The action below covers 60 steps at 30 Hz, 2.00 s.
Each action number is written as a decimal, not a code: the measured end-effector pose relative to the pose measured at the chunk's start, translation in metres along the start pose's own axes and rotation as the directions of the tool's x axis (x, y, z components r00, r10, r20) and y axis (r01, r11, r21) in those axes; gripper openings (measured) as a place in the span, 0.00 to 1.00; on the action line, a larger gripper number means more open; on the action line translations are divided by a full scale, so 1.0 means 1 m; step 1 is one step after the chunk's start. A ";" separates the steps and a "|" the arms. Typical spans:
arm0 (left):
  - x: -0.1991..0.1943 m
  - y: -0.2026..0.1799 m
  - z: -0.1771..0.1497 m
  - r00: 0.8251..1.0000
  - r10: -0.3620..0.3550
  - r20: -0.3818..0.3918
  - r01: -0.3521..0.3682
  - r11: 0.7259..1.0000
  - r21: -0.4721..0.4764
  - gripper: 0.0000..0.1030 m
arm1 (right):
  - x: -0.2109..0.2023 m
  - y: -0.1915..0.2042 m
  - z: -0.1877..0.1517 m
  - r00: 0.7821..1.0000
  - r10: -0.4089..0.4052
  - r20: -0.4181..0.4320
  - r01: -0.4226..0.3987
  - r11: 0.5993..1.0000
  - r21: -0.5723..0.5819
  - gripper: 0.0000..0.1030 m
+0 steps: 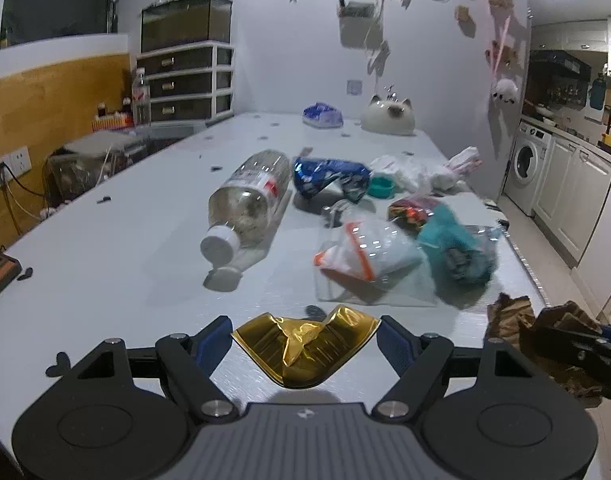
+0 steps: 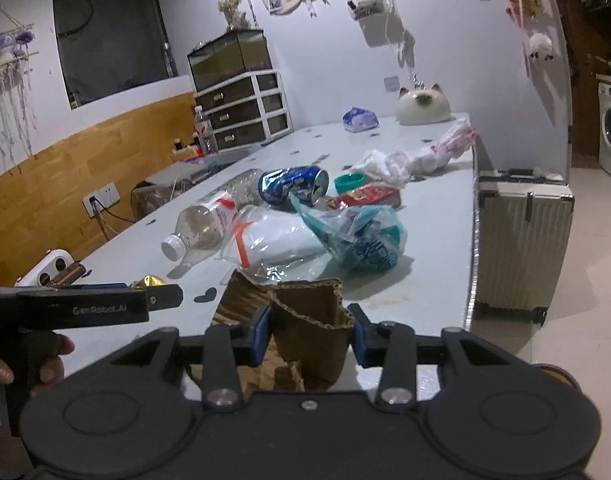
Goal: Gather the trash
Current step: 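Carry the gold foil and cardboard in both tools over the yellow bin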
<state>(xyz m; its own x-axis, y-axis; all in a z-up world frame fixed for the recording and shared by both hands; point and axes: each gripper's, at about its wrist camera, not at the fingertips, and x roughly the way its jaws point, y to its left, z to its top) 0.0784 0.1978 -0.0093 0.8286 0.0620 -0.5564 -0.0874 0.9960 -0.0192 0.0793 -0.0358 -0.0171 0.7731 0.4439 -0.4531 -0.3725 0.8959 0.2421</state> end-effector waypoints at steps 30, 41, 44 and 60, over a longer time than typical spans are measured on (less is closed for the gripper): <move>-0.079 -0.134 -0.037 0.983 -0.102 0.153 0.090 0.992 0.085 0.77 | -0.120 -0.082 -0.032 0.967 -0.215 0.140 0.213 0.977 0.030 0.26; -0.059 -0.218 -0.043 0.959 -0.253 0.125 0.234 0.961 0.149 0.77 | -0.156 -0.144 -0.043 0.914 -0.382 0.139 0.372 0.923 0.095 0.26; -0.052 -0.239 -0.044 0.952 -0.287 0.109 0.268 0.950 0.161 0.77 | -0.160 -0.160 -0.045 0.897 -0.423 0.129 0.411 0.905 0.112 0.26; 0.009 -0.333 -0.050 0.919 -0.394 0.016 0.387 0.909 0.155 0.77 | -0.156 -0.247 -0.049 0.825 -0.563 0.049 0.549 0.820 0.163 0.26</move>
<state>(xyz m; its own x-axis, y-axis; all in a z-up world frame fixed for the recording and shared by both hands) 0.0874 -0.1364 -0.0495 0.8048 -0.3341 -0.4907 0.3266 0.9394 -0.1040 0.0256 -0.3258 -0.0481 0.8729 -0.1390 -0.4677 0.2032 0.9750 0.0895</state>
